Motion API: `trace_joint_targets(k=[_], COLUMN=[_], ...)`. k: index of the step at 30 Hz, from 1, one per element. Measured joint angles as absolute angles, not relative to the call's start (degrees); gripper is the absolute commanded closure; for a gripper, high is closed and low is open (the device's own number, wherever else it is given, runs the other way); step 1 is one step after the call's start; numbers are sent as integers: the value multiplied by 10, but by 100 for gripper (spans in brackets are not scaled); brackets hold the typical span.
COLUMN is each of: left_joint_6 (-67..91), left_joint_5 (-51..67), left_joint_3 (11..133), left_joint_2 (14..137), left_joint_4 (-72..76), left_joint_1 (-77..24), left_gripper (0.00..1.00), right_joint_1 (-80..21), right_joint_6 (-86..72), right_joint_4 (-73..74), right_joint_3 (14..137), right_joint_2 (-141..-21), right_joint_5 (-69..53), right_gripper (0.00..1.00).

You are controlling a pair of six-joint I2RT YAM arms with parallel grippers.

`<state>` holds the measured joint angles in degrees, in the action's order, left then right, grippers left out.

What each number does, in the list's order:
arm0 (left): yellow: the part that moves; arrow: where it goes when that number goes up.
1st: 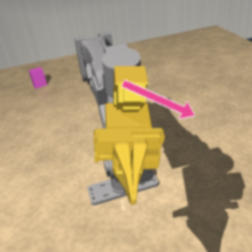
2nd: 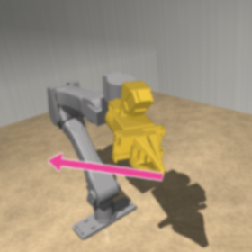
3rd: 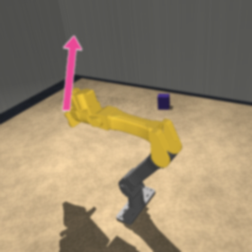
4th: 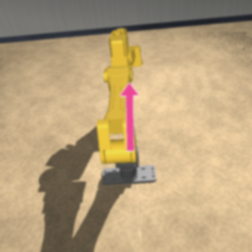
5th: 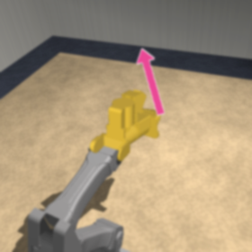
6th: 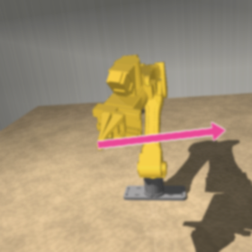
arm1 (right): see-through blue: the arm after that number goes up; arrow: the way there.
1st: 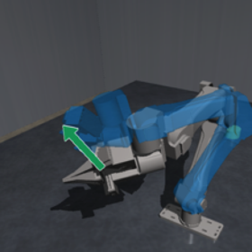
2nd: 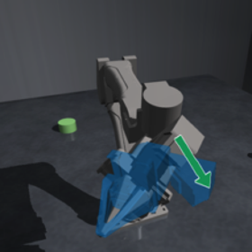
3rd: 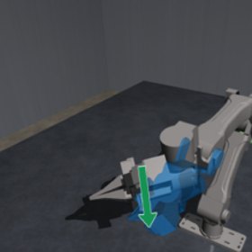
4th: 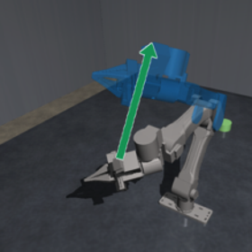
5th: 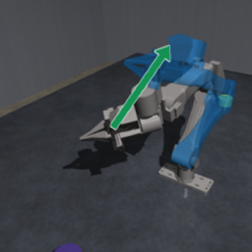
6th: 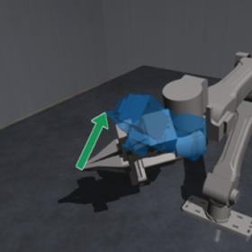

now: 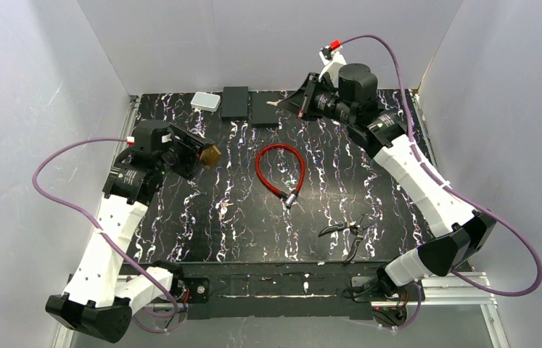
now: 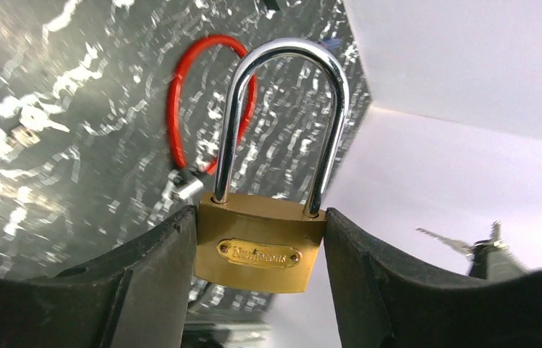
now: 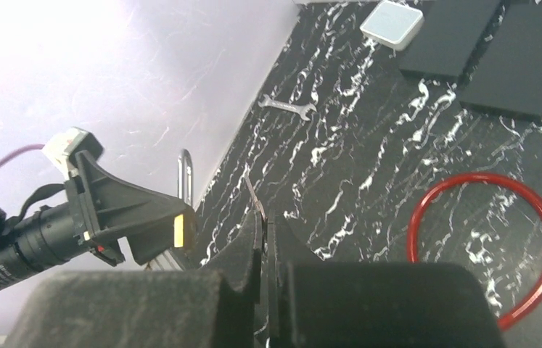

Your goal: Unlock with the key

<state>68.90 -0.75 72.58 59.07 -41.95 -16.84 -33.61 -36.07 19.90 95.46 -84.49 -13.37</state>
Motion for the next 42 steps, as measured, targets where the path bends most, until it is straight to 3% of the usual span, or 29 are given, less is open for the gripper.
trace_joint_targets(k=[7, 21, 30, 42], left_joint_6=[818, 1083, 1157, 1183], left_joint_5=[76, 138, 184, 295], left_joint_3=[708, 547, 530, 514], left_joint_2=[596, 554, 577, 698], left_joint_4=[-396, -119, -18, 238], left_joint_1=[-136, -125, -119, -105], left_gripper=[100, 100, 100, 100], right_joint_1=[-390, -446, -486, -557], right_joint_6=[-358, -322, -281, -200], right_joint_4=[151, 113, 85, 53], right_joint_3=[938, 925, 883, 883], right_joint_2=[-845, -838, -798, -795], right_joint_5=[-65, 21, 63, 105], right_gripper=[99, 99, 99, 99])
